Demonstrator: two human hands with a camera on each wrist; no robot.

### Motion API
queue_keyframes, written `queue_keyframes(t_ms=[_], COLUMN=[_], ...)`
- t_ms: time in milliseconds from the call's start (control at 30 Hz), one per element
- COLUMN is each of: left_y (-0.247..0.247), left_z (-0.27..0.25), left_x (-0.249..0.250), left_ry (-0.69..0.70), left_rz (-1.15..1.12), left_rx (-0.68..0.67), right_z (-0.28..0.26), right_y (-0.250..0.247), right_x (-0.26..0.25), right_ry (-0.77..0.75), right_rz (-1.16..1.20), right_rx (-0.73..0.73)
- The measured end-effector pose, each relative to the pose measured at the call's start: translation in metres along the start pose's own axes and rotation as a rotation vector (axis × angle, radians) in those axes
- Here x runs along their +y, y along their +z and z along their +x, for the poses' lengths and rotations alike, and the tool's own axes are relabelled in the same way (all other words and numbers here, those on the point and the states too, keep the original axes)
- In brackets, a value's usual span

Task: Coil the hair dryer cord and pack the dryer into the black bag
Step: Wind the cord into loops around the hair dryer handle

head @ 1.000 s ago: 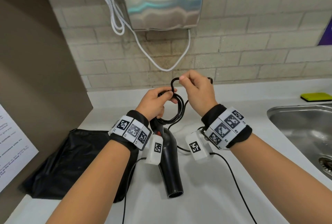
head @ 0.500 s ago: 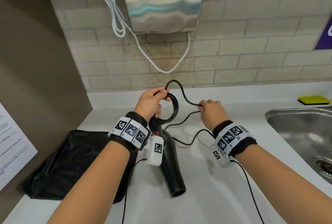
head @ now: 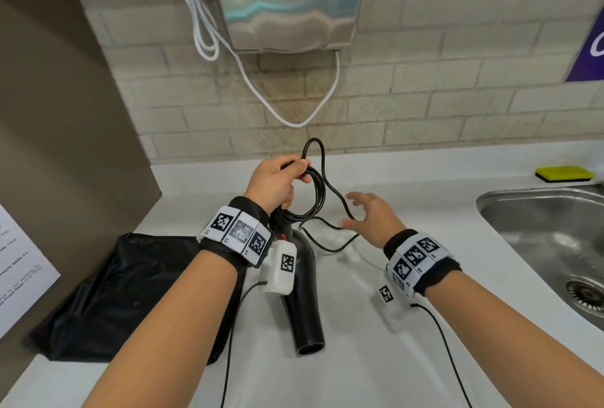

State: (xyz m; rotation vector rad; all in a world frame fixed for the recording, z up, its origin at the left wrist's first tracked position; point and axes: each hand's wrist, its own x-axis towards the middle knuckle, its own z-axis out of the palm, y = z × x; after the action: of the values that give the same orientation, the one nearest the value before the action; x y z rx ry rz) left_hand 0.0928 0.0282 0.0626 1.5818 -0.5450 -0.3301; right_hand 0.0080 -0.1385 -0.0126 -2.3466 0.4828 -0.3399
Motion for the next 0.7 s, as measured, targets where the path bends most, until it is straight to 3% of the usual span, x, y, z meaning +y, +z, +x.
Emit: queue_keyframes(t_ms=[133,333,467,567,700], left_y=[0.005,0.015,0.021,0.024,0.025], left_z=[0.002,0.004,0.004,0.003,0.002], left_x=[0.0,0.001,0.001,0.002,0.004], left_ry=[0.009,0.0,0.009,0.014,0.005], left_rz=[0.037,0.068,0.076,0.083,0.091], left_rx=[-0.024,-0.055,-0.064,-0.053,-0.036], right_z=[-0.009,-0.02,-0.022,-0.019,-0.014], right_y=[-0.004,-0.008,-0.004,-0.001,-0.001], right_x=[0.027,0.057,0.063,0.05,0.045], right_ry=[0.341,0.519,0.45,0.338,0.3], right_rz=[-0.516,-0.698,-0.805,-0.743,-0.701], right_rx=[-0.205,-0.409,-0.516,-0.436,-0.49])
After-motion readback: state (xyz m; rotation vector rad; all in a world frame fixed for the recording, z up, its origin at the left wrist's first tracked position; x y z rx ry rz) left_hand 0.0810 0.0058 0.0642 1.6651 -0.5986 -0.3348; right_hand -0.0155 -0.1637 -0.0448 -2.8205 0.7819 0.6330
